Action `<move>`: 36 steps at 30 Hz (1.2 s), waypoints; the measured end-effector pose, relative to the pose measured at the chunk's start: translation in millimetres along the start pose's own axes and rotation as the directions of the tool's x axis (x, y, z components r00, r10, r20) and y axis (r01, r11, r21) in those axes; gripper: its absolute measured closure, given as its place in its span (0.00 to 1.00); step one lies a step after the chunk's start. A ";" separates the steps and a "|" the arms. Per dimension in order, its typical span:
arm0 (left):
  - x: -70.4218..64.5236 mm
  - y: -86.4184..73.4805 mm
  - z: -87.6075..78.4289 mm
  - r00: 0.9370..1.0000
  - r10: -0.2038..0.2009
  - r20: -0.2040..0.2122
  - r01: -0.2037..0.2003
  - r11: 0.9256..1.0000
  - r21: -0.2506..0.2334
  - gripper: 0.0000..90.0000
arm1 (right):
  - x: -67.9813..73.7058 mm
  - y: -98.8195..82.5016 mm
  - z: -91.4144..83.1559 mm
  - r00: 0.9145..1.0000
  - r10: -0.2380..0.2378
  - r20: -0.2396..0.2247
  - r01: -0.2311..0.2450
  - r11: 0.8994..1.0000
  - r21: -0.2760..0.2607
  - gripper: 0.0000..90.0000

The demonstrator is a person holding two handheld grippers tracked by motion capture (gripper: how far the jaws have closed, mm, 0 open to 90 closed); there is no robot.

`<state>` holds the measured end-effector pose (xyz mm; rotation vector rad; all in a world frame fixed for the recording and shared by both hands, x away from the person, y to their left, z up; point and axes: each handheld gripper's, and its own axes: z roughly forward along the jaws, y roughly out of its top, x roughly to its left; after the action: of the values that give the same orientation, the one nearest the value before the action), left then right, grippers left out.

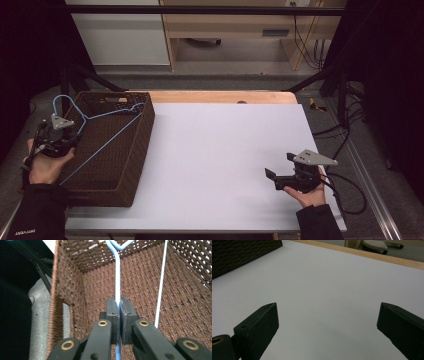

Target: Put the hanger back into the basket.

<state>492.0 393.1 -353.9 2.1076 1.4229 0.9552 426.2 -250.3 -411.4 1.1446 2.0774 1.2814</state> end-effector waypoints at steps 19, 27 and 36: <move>-11.6 -11.1 -3.3 0.996 -0.045 0.071 0.047 0.999 -0.027 0.83 | -0.4 -0.9 0.8 1.000 0.005 -0.001 -0.005 1.000 0.002 0.05; -31.5 -6.5 -36.7 0.986 -0.046 0.158 0.075 0.980 -0.185 0.62 | -0.4 -0.6 -0.3 1.000 0.010 -0.001 -0.010 1.000 -0.008 0.05; -70.7 1.7 -55.8 0.965 0.013 0.262 0.070 0.950 -0.305 0.47 | -0.3 -0.4 -1.9 1.000 0.013 -0.005 -0.013 1.000 -0.018 0.05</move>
<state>435.0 325.6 -336.6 1.8905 1.0892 0.7955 424.9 -251.7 -410.8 1.1505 2.0607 1.3073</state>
